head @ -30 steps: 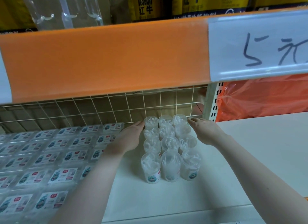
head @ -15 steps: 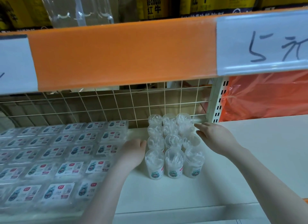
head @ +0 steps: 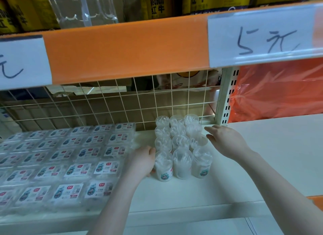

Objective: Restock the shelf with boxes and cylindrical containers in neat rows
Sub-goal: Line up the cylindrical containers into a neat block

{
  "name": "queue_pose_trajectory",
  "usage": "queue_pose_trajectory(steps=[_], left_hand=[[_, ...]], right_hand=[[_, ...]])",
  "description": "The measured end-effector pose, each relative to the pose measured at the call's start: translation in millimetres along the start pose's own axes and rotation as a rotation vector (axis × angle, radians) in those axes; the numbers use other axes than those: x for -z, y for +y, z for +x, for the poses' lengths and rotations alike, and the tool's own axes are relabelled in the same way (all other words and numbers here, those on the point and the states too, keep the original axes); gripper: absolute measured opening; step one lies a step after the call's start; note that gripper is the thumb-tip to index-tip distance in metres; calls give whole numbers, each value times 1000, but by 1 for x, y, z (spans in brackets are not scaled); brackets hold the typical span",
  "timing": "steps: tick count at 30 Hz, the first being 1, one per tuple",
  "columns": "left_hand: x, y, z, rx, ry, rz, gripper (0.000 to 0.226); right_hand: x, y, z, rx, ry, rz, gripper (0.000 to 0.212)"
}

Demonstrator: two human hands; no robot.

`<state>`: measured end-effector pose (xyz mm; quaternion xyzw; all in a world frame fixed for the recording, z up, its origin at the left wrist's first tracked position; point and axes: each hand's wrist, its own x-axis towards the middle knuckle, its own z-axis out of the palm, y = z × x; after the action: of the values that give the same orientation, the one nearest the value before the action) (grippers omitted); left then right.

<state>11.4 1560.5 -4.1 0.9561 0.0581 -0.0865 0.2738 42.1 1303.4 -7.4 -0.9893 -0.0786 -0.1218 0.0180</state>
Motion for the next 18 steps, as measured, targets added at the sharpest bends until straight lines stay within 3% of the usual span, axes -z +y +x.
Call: queue_pose_trajectory(steps=[12, 14, 18], left_hand=[[-5, -11, -20, -36, 59, -228, 22], [-7, -11, -22, -63, 76, -183, 25], [-3, -11, -31, -209, 249, 173, 30]], right_hand=[[3, -8, -3, 15, -1, 71, 32], [4, -9, -3, 21, 3, 72, 32], [4, -7, -3, 33, 33, 75, 31]])
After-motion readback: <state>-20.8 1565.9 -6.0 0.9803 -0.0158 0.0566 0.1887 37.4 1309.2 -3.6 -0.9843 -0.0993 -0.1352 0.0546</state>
